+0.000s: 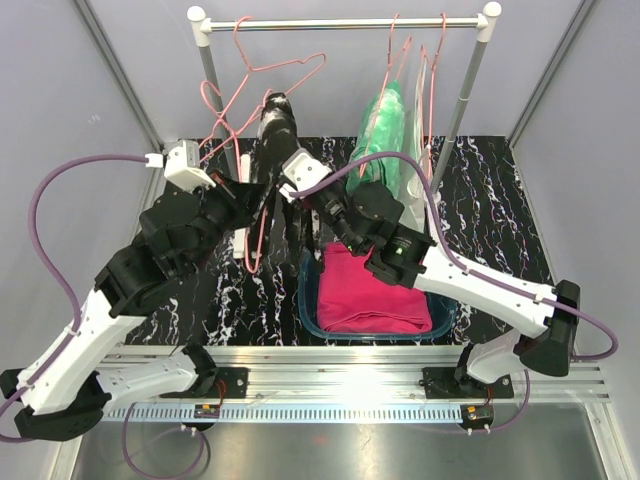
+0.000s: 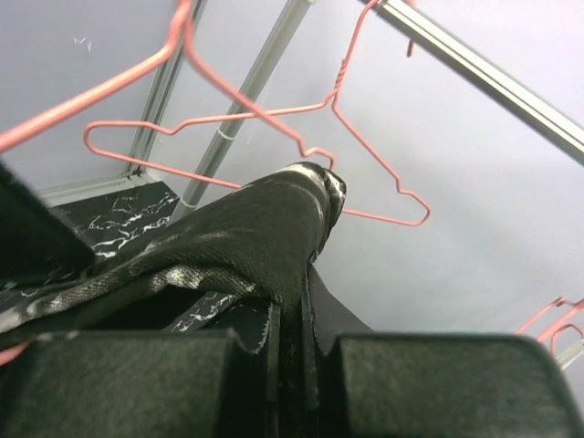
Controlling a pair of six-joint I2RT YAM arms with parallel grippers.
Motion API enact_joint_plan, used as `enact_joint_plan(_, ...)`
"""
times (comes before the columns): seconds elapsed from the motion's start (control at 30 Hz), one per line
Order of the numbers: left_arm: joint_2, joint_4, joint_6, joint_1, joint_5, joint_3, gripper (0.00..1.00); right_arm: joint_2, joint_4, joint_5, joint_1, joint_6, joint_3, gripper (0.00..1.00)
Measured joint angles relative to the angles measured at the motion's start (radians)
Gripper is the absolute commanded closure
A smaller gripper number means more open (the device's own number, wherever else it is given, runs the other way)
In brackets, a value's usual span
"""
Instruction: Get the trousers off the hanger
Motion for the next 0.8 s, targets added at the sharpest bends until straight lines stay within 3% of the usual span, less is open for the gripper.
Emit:
enact_joint_plan(0.4, -0.090, -0.006, -0.009, -0.002, -0.024, -0.144, 1.00, -0.095, -0.138, -0.030, -0.002, 0.026, 0.125, 1.00)
enact_joint_plan(0.8, -0.121, -0.050, -0.011, -0.002, -0.043, -0.215, 1.00, -0.288, -0.417, -0.124, -0.002, 0.045, 0.266, 1.00)
